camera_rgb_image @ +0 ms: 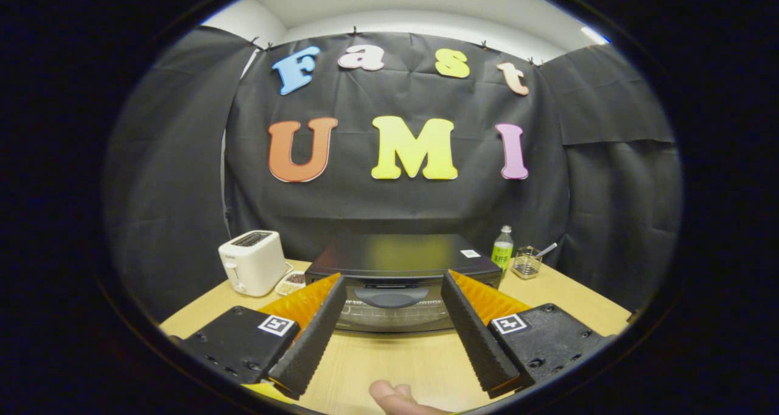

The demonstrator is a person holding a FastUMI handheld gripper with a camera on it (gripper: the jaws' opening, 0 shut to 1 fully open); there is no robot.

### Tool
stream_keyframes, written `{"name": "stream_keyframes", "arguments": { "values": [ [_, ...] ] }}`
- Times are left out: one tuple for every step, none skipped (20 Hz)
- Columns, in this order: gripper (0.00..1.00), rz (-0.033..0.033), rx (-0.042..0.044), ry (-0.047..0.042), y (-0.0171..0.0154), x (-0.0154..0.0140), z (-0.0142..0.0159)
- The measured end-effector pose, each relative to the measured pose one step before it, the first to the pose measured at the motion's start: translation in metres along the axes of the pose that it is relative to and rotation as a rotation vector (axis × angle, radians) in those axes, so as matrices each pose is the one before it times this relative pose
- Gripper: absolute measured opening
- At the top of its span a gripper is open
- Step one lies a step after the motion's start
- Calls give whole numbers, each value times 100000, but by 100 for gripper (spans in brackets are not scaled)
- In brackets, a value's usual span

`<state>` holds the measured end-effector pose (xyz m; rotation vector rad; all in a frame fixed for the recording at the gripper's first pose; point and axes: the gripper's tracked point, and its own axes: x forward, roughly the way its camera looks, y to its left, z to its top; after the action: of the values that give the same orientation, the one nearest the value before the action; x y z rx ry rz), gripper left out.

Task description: Open the toaster oven, put the food inside, and close the toaster oven door.

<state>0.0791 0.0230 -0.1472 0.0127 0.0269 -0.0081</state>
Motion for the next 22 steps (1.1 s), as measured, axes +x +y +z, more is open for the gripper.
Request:
{"name": "stream_keyframes", "arguments": {
  "values": [
    [100,-199,1043,54,-429,-786,1062],
    [100,-79,741,-257,-357,-882,1160],
    [100,233,83,-1331,-411,-927,1357],
    [100,-477,-490,-1553,-471,-921,1369],
    [100,-1711,57,-1234,-913,-972,1181],
    [100,-1013,346,-1709,-573,-1011,1322],
    [100,-685,361,-1541,-493,-804,1299],
    [100,-337,74,-1228,-449,-927,1246],
    [100,-366,-149,-1438,-389,-883,1190],
    [100,-867,-461,-685,-500,-842,994],
    [100,154,-881,-887,-264,-800,914],
    [100,193,-922,-736,-311,-323,956],
    [100,-133,-421,-134,-240,-627,394],
    [100,16,953,638,-104,-949,265],
    [100,624,1579,1061,37,-817,88],
    [100,628,1184,1508,99,-755,37],
    [100,230,287,1456,-141,-658,49],
    [100,273,-661,169,-52,-546,318],
    [100,67,-1503,-69,11,-325,247],
    [100,-595,-988,-2,-148,-318,86],
    [100,207,-82,-599,101,-409,76],
    [100,170,-370,-1140,162,-191,328]
  ]
}}
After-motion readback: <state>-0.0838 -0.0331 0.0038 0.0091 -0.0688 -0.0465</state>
